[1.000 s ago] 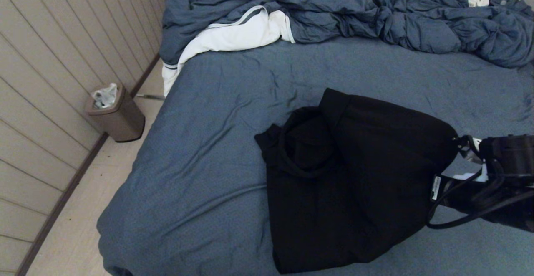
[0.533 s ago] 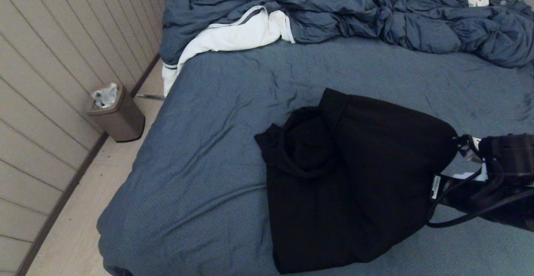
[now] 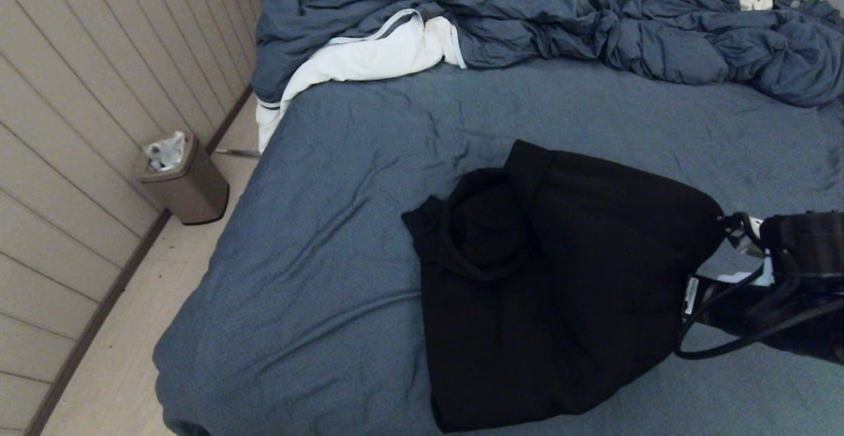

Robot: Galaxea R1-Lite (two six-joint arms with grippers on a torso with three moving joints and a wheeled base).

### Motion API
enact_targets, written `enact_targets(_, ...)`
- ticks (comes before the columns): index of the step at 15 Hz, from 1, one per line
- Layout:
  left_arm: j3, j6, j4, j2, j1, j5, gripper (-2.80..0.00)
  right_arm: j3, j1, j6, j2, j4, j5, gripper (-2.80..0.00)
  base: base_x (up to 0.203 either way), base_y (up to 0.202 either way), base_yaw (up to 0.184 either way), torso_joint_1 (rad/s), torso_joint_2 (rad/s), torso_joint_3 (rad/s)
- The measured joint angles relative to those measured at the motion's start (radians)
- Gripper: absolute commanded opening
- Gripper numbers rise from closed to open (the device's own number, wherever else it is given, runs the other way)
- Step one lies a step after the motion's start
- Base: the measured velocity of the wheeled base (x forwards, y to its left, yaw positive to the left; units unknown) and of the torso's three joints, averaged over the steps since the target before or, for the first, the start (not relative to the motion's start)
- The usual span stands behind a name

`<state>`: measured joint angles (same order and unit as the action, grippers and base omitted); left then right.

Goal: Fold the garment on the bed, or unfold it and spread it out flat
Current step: Unfold the black sweatshirt

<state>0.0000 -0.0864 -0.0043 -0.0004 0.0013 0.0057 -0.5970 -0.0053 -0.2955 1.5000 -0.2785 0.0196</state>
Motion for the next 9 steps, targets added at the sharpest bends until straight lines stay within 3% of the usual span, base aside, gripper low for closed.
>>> enact_targets(6, 0.0, 0.0, 0.0, 0.0, 0.0, 0.0, -2.8, -0.003, 0.003, 0.003, -0.022, 0.0, -0.007, 0.0, 0.0, 0.0, 0.0, 0.0, 0.0, 0.0)
enact_targets(9, 0.0, 0.0, 0.0, 0.0, 0.0, 0.0, -2.8, -0.001, -0.01, 0.005, -0.13, 0.016, -0.005, 0.0, 0.0, 0.0, 0.0, 0.0, 0.0, 0.0)
